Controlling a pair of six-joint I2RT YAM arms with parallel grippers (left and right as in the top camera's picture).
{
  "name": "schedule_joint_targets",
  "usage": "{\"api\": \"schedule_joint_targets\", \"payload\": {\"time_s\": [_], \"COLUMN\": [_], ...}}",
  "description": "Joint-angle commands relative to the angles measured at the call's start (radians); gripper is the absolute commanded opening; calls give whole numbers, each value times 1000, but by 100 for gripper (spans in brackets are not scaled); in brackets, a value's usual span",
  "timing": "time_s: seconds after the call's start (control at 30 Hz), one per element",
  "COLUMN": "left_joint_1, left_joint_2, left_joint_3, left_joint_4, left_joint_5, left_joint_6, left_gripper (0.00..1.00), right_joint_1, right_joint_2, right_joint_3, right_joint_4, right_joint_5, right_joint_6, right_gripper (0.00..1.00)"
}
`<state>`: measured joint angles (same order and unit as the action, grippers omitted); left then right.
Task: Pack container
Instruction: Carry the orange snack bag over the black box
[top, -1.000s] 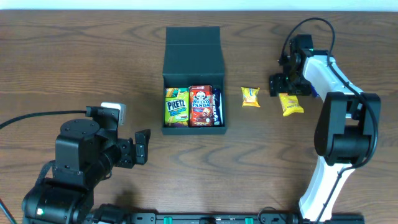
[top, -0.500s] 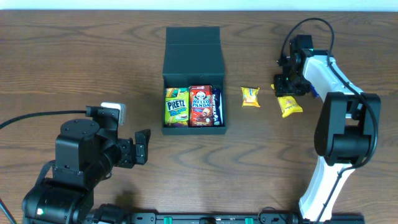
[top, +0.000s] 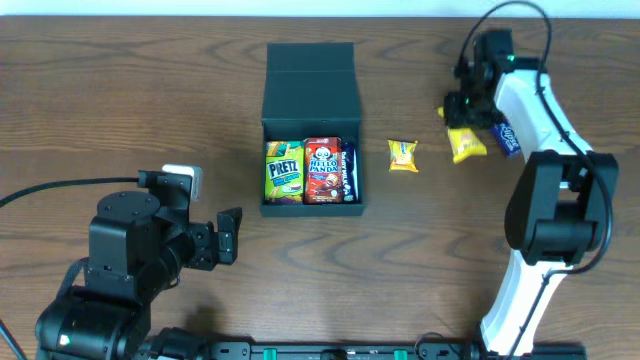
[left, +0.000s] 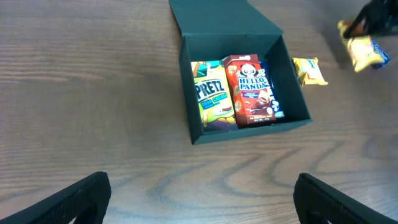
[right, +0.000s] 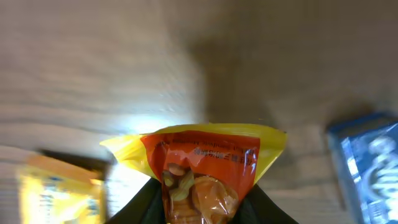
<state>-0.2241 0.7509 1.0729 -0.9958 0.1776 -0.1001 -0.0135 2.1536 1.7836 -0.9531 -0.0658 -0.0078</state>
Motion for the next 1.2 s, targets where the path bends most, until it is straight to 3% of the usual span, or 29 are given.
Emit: {"api": "schedule_joint_targets", "payload": {"time_s": [0.0,0.17,0.43,0.57,0.93,1.17], "left_joint_1": [1,1,1,1,1,1], "left_joint_2": [0,0,0,0,0,0], "left_joint_3": [3,3,3,3,3,3], "left_joint_4": [-3,-3,-3,-3,-3,-3], "left_joint_5": [3,3,3,3,3,3], "left_joint_6": [8,8,8,8,8,8], "left_gripper": [95,95,95,95,95,95], "right_joint_1": [14,82,284,386,585,612], "right_joint_2": [12,12,12,12,12,12], "right_joint_3": [97,208,262,262,262,262], "right_joint_4": [-8,-4,60,89,47,33], "right_joint_5": [-87,-166,-204,-204,-209,-282], "right_joint_6": [15,74,50,-35,-441,-533], "right_gripper": [29,24,22,22,19,23]}}
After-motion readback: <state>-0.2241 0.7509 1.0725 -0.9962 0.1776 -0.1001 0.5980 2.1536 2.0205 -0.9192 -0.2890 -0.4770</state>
